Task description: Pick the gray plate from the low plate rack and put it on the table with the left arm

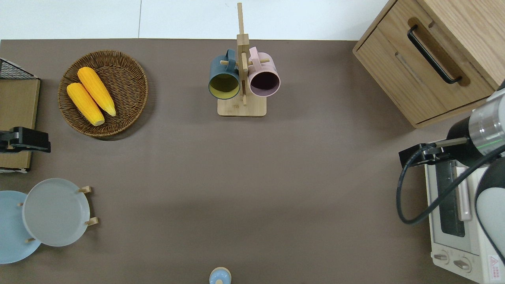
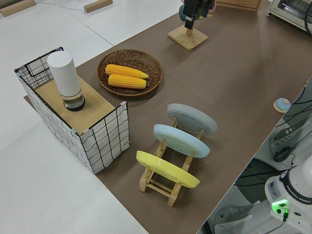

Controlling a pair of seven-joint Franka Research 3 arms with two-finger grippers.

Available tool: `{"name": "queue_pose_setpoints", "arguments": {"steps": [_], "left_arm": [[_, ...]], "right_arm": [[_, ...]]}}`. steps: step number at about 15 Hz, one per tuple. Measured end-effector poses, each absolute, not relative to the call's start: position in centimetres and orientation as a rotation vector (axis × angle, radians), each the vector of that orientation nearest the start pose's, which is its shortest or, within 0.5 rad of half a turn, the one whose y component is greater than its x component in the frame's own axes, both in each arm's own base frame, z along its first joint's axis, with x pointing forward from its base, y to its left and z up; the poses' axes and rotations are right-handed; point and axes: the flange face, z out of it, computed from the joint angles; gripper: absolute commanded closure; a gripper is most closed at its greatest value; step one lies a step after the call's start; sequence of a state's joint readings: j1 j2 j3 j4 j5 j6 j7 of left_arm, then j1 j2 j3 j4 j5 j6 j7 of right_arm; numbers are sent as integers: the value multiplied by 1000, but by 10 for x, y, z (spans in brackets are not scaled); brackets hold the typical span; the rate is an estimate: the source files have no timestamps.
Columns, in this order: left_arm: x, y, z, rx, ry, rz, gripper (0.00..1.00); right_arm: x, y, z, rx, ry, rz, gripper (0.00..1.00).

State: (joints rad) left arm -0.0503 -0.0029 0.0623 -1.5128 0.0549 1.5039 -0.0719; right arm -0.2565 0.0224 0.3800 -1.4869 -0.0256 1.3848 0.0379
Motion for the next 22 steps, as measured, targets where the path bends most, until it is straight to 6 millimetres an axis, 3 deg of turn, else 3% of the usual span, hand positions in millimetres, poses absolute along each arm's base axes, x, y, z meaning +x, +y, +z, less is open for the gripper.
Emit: {"name": "queue_pose_setpoints", "arguments": {"steps": [7, 17, 22], "left_arm": [[551, 21, 621, -2972, -115, 27, 11], [520, 44, 531, -2760, -17, 146, 11], [501, 76, 482, -2734, -51, 277, 11]], "right_arm": [[538, 61, 637, -3160, -131, 192, 17], [538, 61, 637, -3160, -131, 192, 17], [538, 61, 637, -3160, -131, 192, 17]]}}
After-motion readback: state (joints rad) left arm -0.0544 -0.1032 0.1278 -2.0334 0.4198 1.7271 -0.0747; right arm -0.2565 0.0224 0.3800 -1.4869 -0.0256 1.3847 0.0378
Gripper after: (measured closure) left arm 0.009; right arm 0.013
